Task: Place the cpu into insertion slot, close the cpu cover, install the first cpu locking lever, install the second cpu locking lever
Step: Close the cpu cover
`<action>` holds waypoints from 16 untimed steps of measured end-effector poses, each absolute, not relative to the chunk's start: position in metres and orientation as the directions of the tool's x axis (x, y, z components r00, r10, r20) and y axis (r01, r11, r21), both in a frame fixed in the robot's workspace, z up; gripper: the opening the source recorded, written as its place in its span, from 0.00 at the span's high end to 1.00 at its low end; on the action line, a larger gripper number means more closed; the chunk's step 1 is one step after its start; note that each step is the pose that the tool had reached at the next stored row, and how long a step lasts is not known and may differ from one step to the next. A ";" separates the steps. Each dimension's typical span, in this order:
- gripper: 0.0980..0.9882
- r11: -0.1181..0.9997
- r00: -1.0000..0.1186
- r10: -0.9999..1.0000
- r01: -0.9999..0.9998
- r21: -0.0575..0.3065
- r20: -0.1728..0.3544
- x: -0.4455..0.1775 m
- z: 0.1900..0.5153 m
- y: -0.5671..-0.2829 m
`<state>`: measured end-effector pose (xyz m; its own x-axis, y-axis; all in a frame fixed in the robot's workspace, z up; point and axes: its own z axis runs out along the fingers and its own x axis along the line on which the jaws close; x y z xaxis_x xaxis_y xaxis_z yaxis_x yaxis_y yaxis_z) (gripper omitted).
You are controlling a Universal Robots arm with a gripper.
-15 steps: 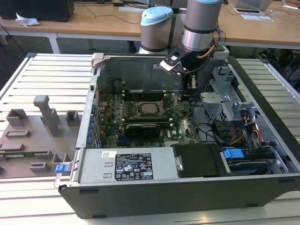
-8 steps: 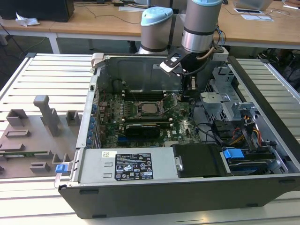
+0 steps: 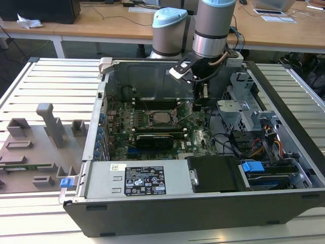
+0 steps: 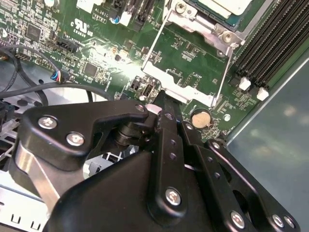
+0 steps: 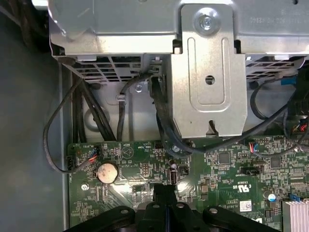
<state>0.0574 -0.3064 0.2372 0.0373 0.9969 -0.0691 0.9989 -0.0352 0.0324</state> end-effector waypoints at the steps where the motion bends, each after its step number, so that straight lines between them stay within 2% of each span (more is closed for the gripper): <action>1: 0.99 -0.035 0.037 0.997 0.999 0.032 -0.069 0.057 0.237 -0.306; 16: 0.99 -0.035 0.037 0.997 0.999 0.032 -0.069 0.048 0.237 -0.306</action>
